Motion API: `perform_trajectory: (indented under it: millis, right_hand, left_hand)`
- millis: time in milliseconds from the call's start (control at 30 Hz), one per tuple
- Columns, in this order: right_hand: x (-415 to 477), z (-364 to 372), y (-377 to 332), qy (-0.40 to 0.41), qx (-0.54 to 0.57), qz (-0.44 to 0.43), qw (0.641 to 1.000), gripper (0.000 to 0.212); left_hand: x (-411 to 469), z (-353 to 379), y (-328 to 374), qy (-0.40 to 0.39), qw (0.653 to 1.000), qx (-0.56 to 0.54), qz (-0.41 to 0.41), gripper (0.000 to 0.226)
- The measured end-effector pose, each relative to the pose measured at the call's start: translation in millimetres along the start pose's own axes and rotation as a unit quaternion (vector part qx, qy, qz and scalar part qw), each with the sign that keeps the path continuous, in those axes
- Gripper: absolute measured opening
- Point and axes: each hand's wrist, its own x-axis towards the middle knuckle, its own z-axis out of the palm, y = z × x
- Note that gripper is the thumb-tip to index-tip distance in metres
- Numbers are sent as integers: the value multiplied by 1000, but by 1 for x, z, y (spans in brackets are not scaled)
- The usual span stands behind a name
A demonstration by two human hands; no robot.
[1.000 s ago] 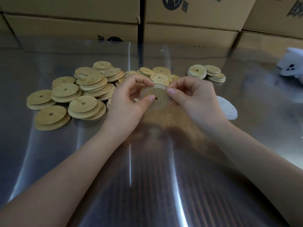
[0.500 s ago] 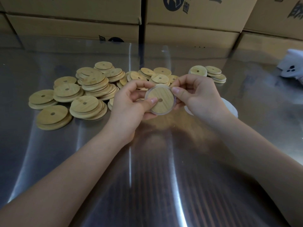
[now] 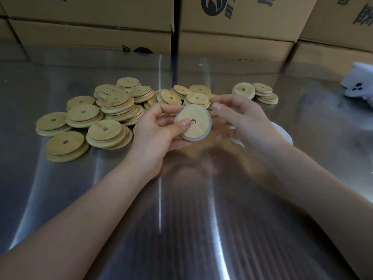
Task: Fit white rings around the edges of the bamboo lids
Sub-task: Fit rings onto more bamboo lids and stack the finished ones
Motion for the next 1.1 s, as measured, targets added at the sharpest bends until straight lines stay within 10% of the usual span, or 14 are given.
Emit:
perform_trajectory:
  millis: [700, 1100]
  right_hand:
    - [-3, 6, 2, -97, 55, 39, 993, 29]
    - [20, -44, 1, 125, 59, 48, 989, 19]
  left_hand:
    - [1, 0, -3, 11, 1000, -11, 14, 21]
    - [-2, 4, -6, -6, 992, 125, 25, 10]
